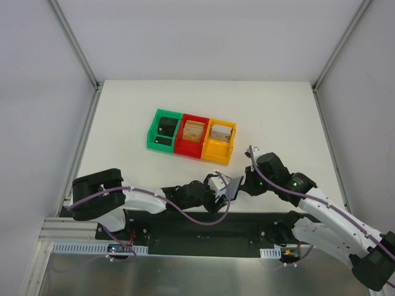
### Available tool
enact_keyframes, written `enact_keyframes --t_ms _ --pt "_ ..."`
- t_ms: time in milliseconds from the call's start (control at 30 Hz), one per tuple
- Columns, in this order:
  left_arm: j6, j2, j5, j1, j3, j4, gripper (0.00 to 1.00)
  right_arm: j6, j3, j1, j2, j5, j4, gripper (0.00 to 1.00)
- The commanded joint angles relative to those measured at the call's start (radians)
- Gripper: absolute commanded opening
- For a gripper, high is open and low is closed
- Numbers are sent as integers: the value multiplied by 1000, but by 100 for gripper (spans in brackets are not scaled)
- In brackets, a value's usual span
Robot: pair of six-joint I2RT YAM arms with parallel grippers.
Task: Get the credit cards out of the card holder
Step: Remove the credit card from the card holder.
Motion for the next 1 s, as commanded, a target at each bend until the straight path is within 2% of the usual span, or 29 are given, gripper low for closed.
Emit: enact_keyframes --t_ms 0,233,400,733,967 --pt "113 24 -71 -29 6 116 63 4 36 -6 3 -10 -12 0" --pt "148 57 -117 -37 26 155 67 4 44 -9 9 -13 -14 0" --pt "185 94 -144 -37 60 145 66 4 42 -11 7 -16 -14 0" --pt "181 111 -175 -35 77 136 65 9 45 -13 11 -18 -15 0" --pt "119 110 -287 -35 83 99 64 10 41 -13 4 -21 -17 0"
